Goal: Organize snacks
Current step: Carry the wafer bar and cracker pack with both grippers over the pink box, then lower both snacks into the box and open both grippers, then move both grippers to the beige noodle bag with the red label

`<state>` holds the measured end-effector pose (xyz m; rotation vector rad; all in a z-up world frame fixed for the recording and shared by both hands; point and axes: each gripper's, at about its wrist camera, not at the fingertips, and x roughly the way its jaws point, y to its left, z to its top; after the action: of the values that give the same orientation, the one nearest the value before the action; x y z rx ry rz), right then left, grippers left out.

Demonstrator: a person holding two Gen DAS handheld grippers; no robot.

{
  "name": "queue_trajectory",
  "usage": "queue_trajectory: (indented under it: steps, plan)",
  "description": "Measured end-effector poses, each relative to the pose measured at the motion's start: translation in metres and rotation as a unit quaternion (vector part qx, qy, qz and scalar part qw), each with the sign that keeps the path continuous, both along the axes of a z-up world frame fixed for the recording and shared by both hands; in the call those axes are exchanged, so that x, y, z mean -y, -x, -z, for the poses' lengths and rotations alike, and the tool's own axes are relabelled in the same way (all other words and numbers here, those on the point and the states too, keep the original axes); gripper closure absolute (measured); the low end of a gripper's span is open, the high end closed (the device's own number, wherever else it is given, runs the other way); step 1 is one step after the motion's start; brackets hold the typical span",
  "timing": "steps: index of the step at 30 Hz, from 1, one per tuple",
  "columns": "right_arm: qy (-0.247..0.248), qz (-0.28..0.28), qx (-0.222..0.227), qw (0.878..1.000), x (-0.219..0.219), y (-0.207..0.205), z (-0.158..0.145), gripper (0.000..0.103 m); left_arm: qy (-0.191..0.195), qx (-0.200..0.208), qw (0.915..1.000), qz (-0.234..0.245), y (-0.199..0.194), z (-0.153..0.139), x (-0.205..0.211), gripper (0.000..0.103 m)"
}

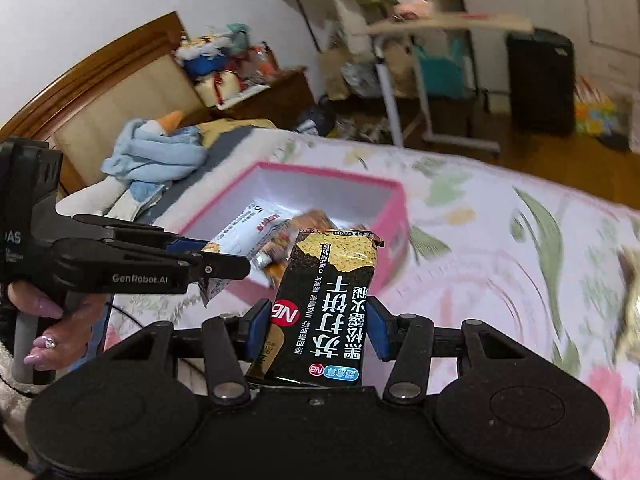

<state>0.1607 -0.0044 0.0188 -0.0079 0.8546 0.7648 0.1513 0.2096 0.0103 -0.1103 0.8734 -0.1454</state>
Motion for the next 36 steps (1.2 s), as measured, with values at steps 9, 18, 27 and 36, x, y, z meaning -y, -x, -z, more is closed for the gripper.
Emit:
queue_trajectory:
  steps: [9, 18, 27, 36]
  plan:
    - [0.072, -0.077, 0.076, 0.992, -0.077, -0.038, 0.012, 0.048, -0.033, 0.0, 0.9956, -0.088, -0.036, 0.013, -0.057, 0.076]
    - [0.125, -0.11, 0.058, 0.984, -0.133, -0.067, 0.048, 0.048, -0.02, -0.072, 0.9828, -0.169, -0.078, 0.062, -0.092, 0.076]
    - [0.093, -0.104, 0.056, 0.989, -0.132, -0.058, 0.048, 0.03, -0.017, -0.083, 0.9757, -0.202, -0.07, 0.061, -0.092, 0.055]
    - [0.046, -0.036, 0.073, 0.996, -0.065, -0.038, 0.008, 0.029, -0.003, -0.052, 0.9863, -0.156, -0.048, 0.018, -0.072, 0.05]
